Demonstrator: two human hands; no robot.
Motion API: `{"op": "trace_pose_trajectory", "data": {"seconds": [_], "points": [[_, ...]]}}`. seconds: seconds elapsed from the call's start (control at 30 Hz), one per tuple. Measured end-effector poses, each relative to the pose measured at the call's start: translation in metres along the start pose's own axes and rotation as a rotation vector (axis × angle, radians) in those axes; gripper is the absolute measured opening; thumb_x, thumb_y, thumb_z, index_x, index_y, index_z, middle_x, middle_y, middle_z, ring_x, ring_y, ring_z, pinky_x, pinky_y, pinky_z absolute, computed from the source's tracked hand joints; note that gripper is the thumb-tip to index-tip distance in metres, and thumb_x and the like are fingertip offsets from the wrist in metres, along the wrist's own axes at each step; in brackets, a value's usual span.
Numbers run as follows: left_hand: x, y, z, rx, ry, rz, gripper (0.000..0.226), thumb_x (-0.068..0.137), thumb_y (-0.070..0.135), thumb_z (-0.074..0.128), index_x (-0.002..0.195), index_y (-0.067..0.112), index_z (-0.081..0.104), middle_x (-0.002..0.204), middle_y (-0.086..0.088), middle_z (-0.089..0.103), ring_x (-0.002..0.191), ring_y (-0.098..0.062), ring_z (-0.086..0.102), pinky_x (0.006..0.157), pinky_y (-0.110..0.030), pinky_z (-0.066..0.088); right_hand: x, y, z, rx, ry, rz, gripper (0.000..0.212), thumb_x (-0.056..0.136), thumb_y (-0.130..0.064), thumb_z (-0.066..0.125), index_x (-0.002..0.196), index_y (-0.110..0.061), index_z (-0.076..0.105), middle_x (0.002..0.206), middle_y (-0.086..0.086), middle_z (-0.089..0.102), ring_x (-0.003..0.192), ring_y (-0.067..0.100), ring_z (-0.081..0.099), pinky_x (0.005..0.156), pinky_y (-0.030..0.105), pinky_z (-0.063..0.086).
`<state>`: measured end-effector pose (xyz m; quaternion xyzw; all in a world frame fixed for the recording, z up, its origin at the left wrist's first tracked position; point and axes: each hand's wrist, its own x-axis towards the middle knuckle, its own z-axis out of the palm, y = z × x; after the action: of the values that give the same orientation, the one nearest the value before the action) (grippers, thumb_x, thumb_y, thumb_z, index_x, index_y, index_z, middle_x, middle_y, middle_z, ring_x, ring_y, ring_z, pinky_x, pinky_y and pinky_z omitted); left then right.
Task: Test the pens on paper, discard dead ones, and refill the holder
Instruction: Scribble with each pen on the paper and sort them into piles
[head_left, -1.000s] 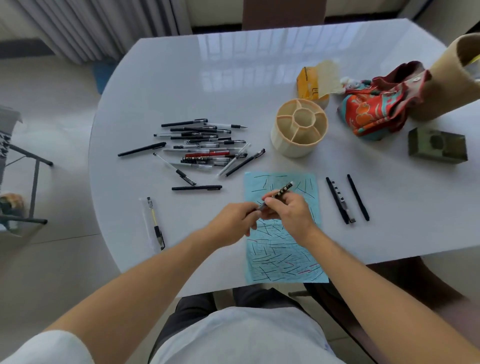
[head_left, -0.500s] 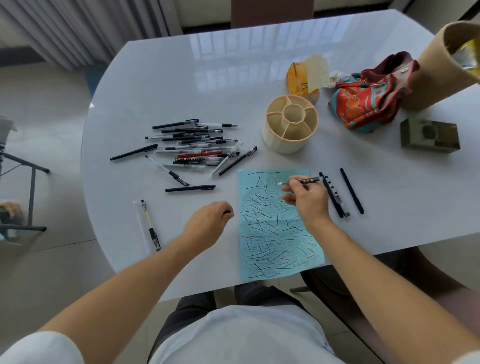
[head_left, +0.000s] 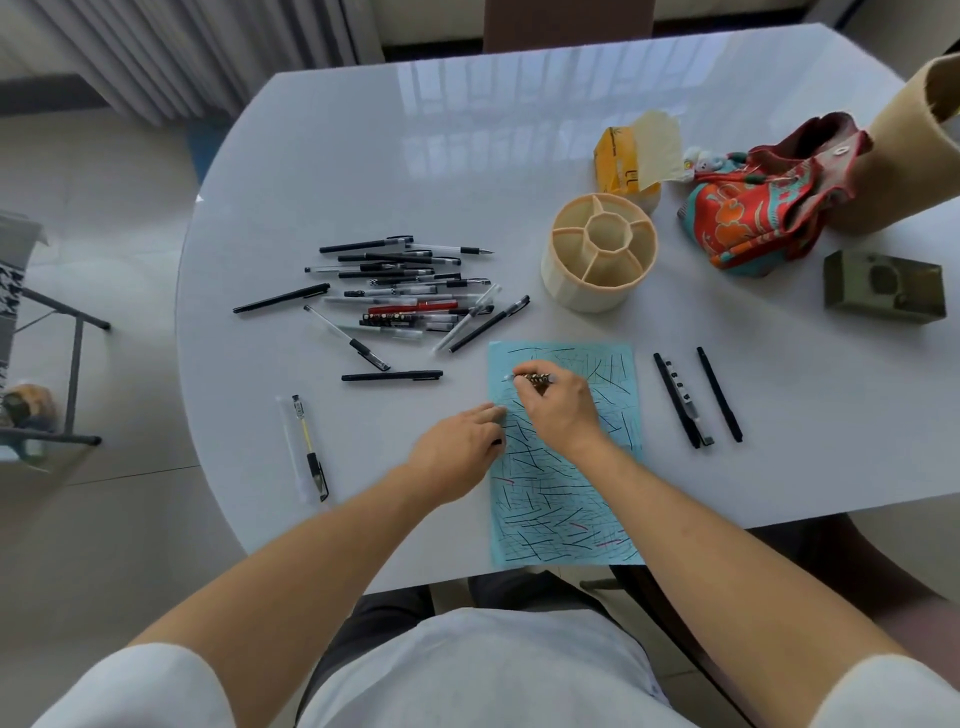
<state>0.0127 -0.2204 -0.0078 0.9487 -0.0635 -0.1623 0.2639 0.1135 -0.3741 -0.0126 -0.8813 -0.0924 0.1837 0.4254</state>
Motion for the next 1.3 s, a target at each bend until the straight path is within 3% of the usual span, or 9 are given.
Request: {"op": "trace_pose_trajectory", "data": {"seconds": [0.13, 0.3, 0.47, 0.67, 0.83, 1.03, 1.17, 1.23, 1.3], "points": [[0.002, 0.001, -0.002, -0.031, -0.008, -0.029, 0.032, 0.105, 0.032, 0.045, 0.116, 0.015, 0.069, 0.156, 0.001, 0.044, 0.146, -0.014, 0.036, 0.118, -0.031, 0.031, 0.001, 0.007, -0.008, -0.015, 0.135, 0.057, 0.011, 0.092, -0.03, 0.064, 0.091, -0.025, 0.074, 0.069, -0.008, 0.07, 0.067, 0.011, 0.065, 0.065, 0.026, 0.052], [0.003, 0.001, -0.006, -0.073, 0.01, -0.043, 0.027, 0.104, 0.032, 0.047, 0.111, 0.019, 0.07, 0.147, 0.004, 0.054, 0.14, -0.01, 0.043, 0.109, -0.032, 0.041, -0.004, 0.005, -0.024, 0.285, 0.157, 0.156, 0.009, 0.084, -0.033, 0.064, 0.089, -0.028, 0.07, 0.078, -0.007, 0.077, 0.064, 0.011, 0.073, 0.056, 0.02, 0.053], [0.004, 0.006, -0.013, -0.191, 0.11, -0.119, 0.022, 0.102, 0.03, 0.051, 0.106, 0.02, 0.07, 0.116, 0.007, 0.071, 0.107, -0.014, 0.063, 0.085, -0.029, 0.048, -0.019, 0.004, -0.031, 0.593, 0.09, 0.18, 0.006, 0.085, -0.019, 0.065, 0.086, -0.012, 0.065, 0.079, 0.011, 0.077, 0.071, 0.027, 0.072, 0.067, 0.041, 0.061], [0.005, 0.019, -0.018, -0.24, 0.066, -0.164, 0.018, 0.103, 0.029, 0.05, 0.099, 0.021, 0.066, 0.088, 0.006, 0.07, 0.081, -0.014, 0.066, 0.076, -0.039, 0.053, -0.041, -0.003, -0.038, 0.674, -0.029, 0.165, 0.01, 0.082, -0.012, 0.067, 0.075, -0.019, 0.069, 0.072, 0.019, 0.072, 0.067, 0.032, 0.068, 0.063, 0.041, 0.058], [0.008, 0.028, -0.019, -0.258, 0.061, -0.168, 0.021, 0.102, 0.028, 0.05, 0.085, 0.02, 0.061, 0.067, 0.008, 0.062, 0.06, -0.004, 0.059, 0.06, -0.03, 0.047, -0.044, -0.006, -0.037, 0.567, -0.07, 0.15, 0.005, 0.082, -0.02, 0.069, 0.077, -0.02, 0.069, 0.072, 0.016, 0.074, 0.065, 0.03, 0.069, 0.069, 0.046, 0.06], [0.01, 0.033, -0.022, -0.215, 0.067, -0.145, 0.021, 0.103, 0.025, 0.05, 0.092, 0.017, 0.067, 0.081, 0.006, 0.069, 0.068, -0.013, 0.061, 0.065, -0.037, 0.053, -0.051, -0.004, -0.032, 0.521, -0.026, 0.177, 0.012, 0.097, -0.017, 0.068, 0.091, -0.008, 0.071, 0.077, 0.009, 0.077, 0.066, 0.026, 0.073, 0.074, 0.046, 0.064], [0.012, 0.032, -0.021, -0.258, 0.05, -0.153, 0.018, 0.101, 0.026, 0.053, 0.089, 0.018, 0.064, 0.074, 0.006, 0.066, 0.064, -0.011, 0.063, 0.065, -0.039, 0.055, -0.054, -0.006, -0.033, 0.408, -0.028, 0.183, 0.011, 0.098, -0.022, 0.067, 0.092, -0.014, 0.072, 0.077, 0.003, 0.076, 0.07, 0.021, 0.074, 0.074, 0.039, 0.064], [0.014, 0.03, -0.021, -0.249, 0.017, -0.145, 0.016, 0.1, 0.032, 0.057, 0.106, 0.021, 0.066, 0.092, 0.004, 0.073, 0.081, -0.012, 0.069, 0.078, -0.041, 0.056, -0.048, -0.002, -0.043, 0.42, -0.012, 0.22, 0.01, 0.098, -0.02, 0.065, 0.094, -0.013, 0.071, 0.077, 0.004, 0.074, 0.07, 0.02, 0.072, 0.074, 0.039, 0.064], [0.015, 0.025, -0.018, -0.174, 0.018, -0.133, 0.038, 0.099, 0.039, 0.058, 0.133, 0.022, 0.058, 0.126, 0.004, 0.067, 0.11, -0.014, 0.064, 0.096, -0.039, 0.052, -0.036, 0.01, -0.062, 0.421, 0.044, 0.287, 0.008, 0.101, -0.016, 0.059, 0.102, -0.011, 0.065, 0.088, 0.008, 0.074, 0.07, 0.018, 0.068, 0.072, 0.04, 0.063]]}}
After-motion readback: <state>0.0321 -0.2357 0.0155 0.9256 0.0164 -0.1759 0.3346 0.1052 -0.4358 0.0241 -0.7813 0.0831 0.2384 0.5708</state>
